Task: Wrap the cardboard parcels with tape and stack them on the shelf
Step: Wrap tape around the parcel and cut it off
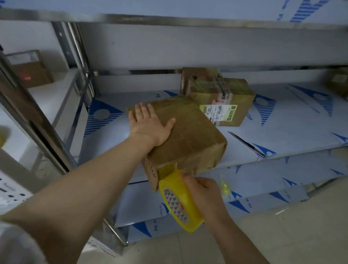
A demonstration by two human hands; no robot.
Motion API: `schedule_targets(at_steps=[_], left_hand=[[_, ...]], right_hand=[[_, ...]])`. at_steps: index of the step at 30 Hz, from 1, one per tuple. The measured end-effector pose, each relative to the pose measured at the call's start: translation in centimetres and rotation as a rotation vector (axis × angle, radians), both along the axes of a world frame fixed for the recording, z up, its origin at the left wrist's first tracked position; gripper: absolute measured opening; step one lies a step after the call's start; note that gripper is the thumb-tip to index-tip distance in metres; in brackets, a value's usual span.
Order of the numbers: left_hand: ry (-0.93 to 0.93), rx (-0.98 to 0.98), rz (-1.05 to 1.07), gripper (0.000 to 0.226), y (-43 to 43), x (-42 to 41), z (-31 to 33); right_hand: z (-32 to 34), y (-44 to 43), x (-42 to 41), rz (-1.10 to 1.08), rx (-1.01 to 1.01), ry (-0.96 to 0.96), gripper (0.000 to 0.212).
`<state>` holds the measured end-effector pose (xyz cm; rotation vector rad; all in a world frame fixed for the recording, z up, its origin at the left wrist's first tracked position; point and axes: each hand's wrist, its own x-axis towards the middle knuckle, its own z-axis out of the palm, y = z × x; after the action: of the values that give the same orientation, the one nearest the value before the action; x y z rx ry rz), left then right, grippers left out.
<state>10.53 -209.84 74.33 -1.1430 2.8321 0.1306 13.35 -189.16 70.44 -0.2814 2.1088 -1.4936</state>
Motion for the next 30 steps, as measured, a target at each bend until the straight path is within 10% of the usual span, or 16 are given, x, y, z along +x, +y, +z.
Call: schedule_targets(at_steps=[30], left_hand=[[0.079, 0.111, -0.237, 0.088, 4.8, 1.0, -0.6]], right_hand=[[0.7, -0.9, 0.1, -0.037, 0.05, -0.015, 0.035]])
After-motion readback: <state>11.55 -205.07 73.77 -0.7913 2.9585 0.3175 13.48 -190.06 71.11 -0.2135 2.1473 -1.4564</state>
